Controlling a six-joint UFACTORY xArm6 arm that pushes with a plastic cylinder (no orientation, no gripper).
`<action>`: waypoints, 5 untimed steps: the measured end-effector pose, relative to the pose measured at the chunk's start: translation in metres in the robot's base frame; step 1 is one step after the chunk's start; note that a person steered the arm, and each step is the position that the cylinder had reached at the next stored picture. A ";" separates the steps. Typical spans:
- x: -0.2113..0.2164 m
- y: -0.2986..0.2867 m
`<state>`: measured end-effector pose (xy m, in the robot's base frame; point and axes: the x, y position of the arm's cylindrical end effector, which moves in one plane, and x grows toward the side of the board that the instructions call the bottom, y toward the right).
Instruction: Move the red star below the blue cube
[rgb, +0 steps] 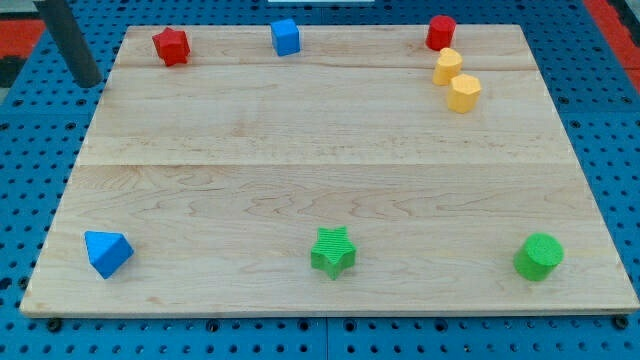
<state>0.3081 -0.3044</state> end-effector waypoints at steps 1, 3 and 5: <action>-0.011 0.001; -0.086 0.042; -0.003 0.181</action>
<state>0.3046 -0.1232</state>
